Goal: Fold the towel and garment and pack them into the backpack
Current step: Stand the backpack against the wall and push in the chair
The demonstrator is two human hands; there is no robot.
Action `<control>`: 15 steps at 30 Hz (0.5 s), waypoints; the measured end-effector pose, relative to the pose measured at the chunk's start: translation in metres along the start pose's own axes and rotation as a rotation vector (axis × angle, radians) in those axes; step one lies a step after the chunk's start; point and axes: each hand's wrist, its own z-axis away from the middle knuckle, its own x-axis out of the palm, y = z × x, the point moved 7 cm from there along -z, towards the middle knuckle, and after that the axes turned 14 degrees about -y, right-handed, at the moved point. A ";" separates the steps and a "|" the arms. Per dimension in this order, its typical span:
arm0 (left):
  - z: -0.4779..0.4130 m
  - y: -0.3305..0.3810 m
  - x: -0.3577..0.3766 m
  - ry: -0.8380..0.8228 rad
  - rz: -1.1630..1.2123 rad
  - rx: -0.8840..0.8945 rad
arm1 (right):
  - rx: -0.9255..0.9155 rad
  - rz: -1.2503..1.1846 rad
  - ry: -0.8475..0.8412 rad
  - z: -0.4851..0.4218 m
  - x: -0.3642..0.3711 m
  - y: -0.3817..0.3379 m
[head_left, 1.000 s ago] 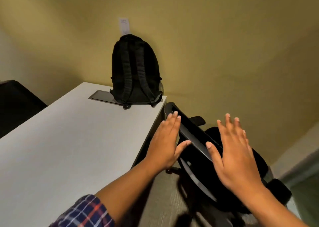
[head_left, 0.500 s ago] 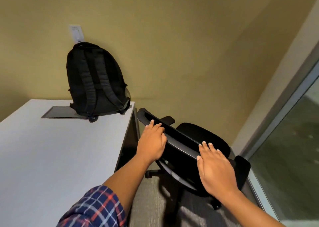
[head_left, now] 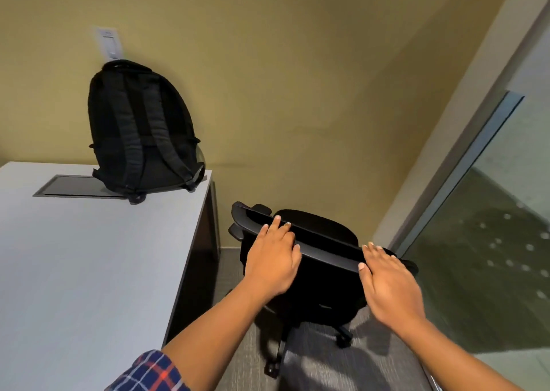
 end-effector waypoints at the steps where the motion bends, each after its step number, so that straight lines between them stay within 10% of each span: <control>1: 0.001 0.003 0.002 0.005 -0.006 0.011 | -0.005 0.004 0.002 0.002 -0.001 0.004; 15: -0.006 -0.015 -0.005 0.015 -0.038 -0.133 | -0.081 0.017 0.063 0.003 0.001 0.005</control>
